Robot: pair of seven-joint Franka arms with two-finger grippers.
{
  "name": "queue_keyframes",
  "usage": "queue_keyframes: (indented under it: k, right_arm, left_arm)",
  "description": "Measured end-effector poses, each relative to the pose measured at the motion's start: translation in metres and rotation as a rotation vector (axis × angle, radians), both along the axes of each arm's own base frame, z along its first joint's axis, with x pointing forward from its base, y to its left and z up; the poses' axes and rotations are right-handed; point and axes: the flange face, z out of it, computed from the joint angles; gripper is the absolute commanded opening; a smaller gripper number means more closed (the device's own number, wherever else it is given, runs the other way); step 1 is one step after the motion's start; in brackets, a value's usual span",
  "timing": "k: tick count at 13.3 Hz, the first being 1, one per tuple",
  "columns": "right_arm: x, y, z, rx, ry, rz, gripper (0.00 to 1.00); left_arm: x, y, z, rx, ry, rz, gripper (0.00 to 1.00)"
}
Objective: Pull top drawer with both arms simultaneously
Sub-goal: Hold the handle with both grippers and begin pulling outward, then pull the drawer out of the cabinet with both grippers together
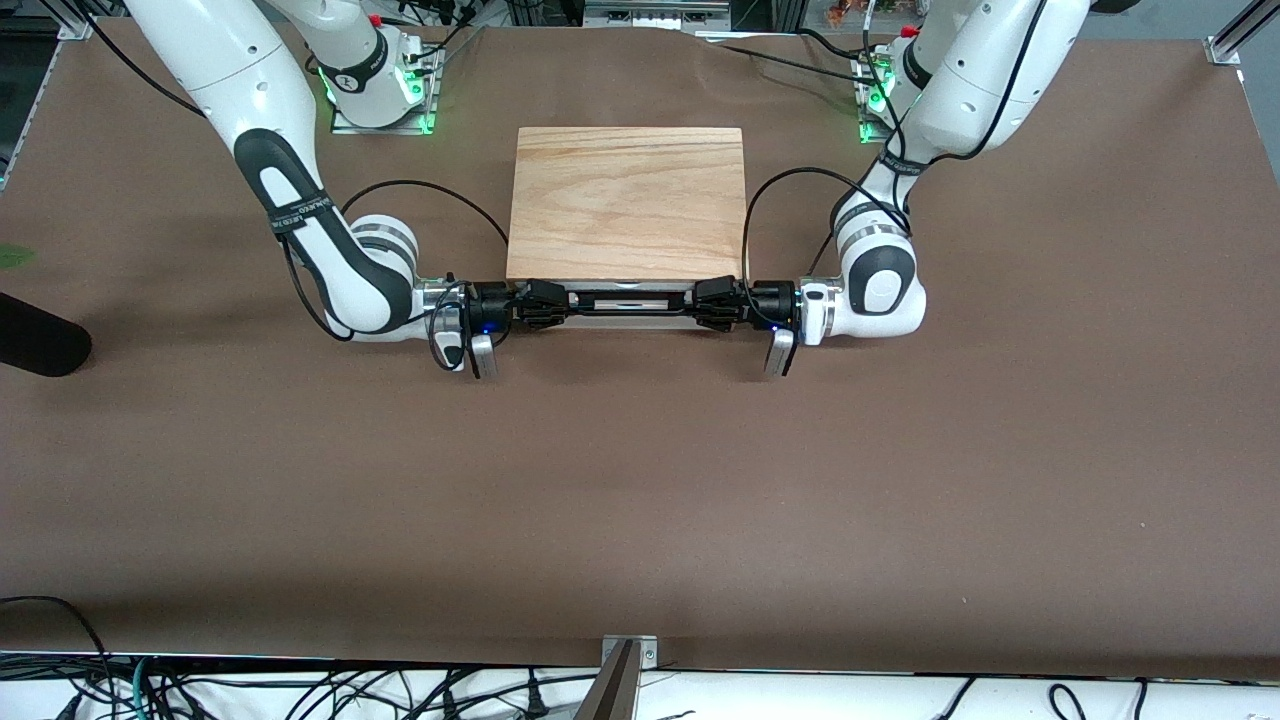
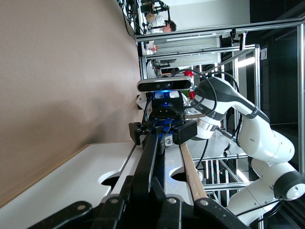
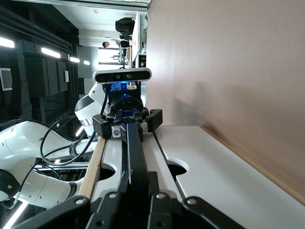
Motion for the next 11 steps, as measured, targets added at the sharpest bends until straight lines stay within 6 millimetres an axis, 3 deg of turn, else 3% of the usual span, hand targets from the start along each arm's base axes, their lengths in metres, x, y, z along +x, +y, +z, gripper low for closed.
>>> queue_keyframes:
  k: [11]
  right_arm:
    - [0.0074,0.0026,-0.0042,0.020,0.000,0.015,0.00]
  left_arm:
    - [0.0003,0.0022,-0.0083,-0.045,0.023,0.008,0.00]
